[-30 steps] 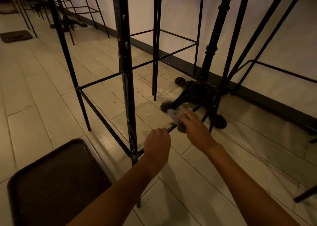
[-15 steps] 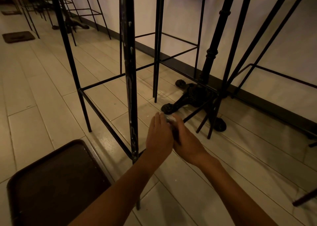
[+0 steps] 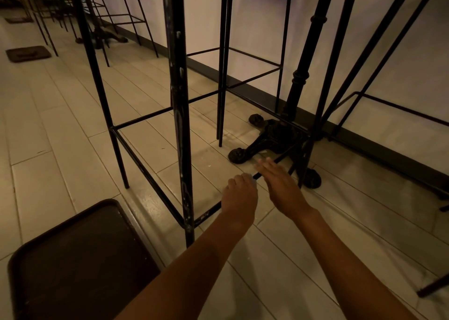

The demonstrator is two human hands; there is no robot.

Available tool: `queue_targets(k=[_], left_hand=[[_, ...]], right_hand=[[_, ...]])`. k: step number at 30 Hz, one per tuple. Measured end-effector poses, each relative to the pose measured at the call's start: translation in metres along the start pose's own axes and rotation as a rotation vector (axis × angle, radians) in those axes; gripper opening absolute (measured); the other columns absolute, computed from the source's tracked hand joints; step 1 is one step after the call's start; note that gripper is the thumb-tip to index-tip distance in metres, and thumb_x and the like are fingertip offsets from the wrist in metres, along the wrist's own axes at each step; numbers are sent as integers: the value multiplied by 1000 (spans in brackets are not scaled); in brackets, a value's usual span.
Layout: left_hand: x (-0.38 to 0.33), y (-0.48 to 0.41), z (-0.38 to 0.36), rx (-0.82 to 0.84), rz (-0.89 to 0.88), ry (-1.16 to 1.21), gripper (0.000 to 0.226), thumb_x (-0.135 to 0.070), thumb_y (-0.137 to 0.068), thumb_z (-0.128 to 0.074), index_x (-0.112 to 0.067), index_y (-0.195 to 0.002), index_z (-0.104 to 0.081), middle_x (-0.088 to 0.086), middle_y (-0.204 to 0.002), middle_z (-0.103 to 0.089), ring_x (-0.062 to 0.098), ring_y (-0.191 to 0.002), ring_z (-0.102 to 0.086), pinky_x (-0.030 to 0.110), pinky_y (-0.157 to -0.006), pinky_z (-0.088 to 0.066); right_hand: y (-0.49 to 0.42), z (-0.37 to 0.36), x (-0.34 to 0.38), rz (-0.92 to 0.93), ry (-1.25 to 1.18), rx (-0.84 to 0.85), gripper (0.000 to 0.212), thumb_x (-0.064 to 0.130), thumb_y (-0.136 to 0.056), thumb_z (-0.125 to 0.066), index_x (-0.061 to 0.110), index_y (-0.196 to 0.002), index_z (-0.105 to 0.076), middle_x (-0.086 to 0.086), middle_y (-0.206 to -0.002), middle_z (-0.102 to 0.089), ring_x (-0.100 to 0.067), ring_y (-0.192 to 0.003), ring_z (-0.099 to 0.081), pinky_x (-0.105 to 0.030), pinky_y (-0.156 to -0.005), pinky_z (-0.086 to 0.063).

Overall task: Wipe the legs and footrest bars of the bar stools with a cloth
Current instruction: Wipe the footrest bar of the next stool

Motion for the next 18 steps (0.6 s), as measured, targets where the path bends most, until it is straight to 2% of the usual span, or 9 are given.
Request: queue_targets(k=[1, 3, 6, 11, 13, 15, 16, 18], left_hand=[[-1, -2, -2, 8, -17, -34, 42, -16, -97, -45, 5, -131, -33, 19, -118, -49, 29, -104, -50, 35, -87, -43], [-2, -8, -2, 0, -26, -57, 38, -13, -98, -40, 4, -131, -31, 19, -120, -47, 28, -107, -48, 35, -89, -41], [-1, -7, -1, -23, -40, -35, 34, -11, -99, -33, 1, -131, -34, 17, -122, -48, 27, -108, -48, 33, -89, -42], [11, 9, 2, -39, -60, -84, 39, -8, -96, -40, -1, -134, -35, 15, -121, -50, 27, -107, -51, 33, -89, -44], [18, 19, 0, -79, -15, -136, 35, -14, -88, -59, -5, -121, -54, 10, -103, -61, 21, -91, -60, 28, -76, -50], [22, 25, -4, -131, -13, -140, 29, -22, -68, -80, -13, -93, -71, 1, -74, -66, 13, -62, -62, 21, -53, -49], [21, 26, -7, -143, -5, -124, 26, -24, -62, -83, -14, -85, -73, -1, -66, -65, 12, -55, -60, 20, -47, -47], [18, 25, -6, -184, 17, -117, 16, -25, -67, -80, -15, -77, -72, -2, -60, -63, 11, -51, -58, 19, -45, -45]], right_hand=[[1, -3, 0, 6, 0, -33, 60, -18, -85, -39, 8, -138, -37, -9, -148, -32, -21, -142, -16, -31, -115, -11], [4, -6, 2, 6, -3, -72, 57, -21, -82, -40, 2, -134, -41, -15, -144, -38, -26, -140, -20, -37, -115, -15], [4, -8, 3, -3, 12, -89, 56, -23, -79, -39, -1, -130, -46, -19, -139, -43, -31, -138, -25, -34, -112, -12], [1, -11, 4, 1, 70, -123, 55, -24, -76, -40, -2, -126, -50, -19, -134, -49, -33, -135, -32, -35, -112, -15], [1, -12, 5, 3, 60, -135, 51, -22, -77, -39, -4, -123, -52, -21, -131, -51, -35, -132, -35, -37, -111, -20], [1, -14, 7, -8, 79, -143, 48, -21, -78, -41, -4, -122, -52, -22, -130, -51, -36, -132, -37, -41, -111, -24], [1, -15, 8, -22, 96, -143, 48, -20, -78, -42, -4, -123, -52, -22, -131, -50, -36, -132, -36, -41, -111, -24], [0, -18, 11, -53, 133, -145, 51, -19, -79, -45, -2, -126, -49, -20, -136, -47, -34, -135, -32, -39, -112, -19]])
Point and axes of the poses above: each hand's wrist, its own y-axis away from the middle knuckle, its own z-axis out of the back of the hand, x = y × z, the point moved 1 cm from there along -y, towards the middle knuckle
